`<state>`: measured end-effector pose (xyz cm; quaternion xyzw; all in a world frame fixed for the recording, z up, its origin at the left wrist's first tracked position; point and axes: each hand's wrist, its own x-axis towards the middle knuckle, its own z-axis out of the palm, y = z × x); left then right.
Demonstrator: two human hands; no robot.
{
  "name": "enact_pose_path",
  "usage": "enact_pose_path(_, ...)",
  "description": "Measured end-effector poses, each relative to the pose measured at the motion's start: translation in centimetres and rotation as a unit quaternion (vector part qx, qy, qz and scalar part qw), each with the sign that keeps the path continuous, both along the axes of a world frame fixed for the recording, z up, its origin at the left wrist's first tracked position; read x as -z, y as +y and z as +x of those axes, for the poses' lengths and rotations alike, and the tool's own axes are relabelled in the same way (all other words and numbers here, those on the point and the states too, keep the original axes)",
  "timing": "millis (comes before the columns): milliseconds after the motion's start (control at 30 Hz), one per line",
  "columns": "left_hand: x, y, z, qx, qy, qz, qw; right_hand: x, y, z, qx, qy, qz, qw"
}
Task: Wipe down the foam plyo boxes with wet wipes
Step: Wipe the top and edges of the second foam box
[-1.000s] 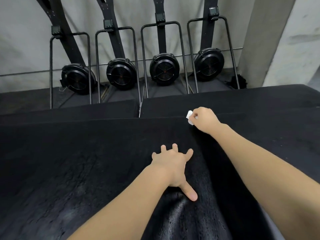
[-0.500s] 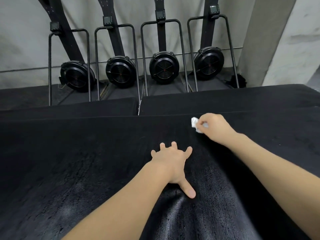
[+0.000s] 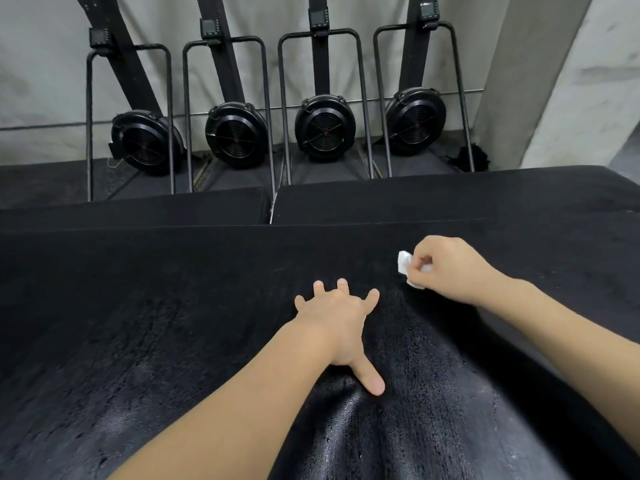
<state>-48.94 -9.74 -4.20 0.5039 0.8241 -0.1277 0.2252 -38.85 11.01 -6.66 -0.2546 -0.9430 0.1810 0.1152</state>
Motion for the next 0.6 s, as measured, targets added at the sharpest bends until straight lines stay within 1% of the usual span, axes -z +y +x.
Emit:
enact_pose_path(67,0.0,0.1,0.0,0.0,0.001,0.0,1.0,0.5,-0.5,1.5,-0.023,0.003,-0.006,1.0)
enact_pose_path(167,0.1,0.1,0.0,0.003,0.005,0.002,1.0,1.0,1.3,0.7,-0.044,0.024,-0.011,0.999)
enact_pose_path(267,0.1,0.1,0.0,0.002,0.004,0.003,1.0,1.0,4.5,-2.4,-0.01,0.053,-0.027,0.998)
enact_pose_path(333,0.2,0.0,-0.1,0.002,0.002,0.006,1.0,0.9,6.0,-4.5,0.017,0.059,-0.05,0.997)
enact_pose_path(400,0.2,0.1,-0.1,0.003,0.003,0.007,1.0,1.2,6.6,-5.6,0.033,0.063,-0.054,0.996)
enact_pose_path(500,0.1,0.0,0.0,0.003,0.005,0.005,1.0,1.1,5.2,-4.8,0.042,0.06,-0.057,0.996)
enact_pose_path(600,-0.2,-0.1,0.3,0.001,0.002,0.005,1.0,0.1,1.9,-0.8,0.002,0.034,-0.04,0.999)
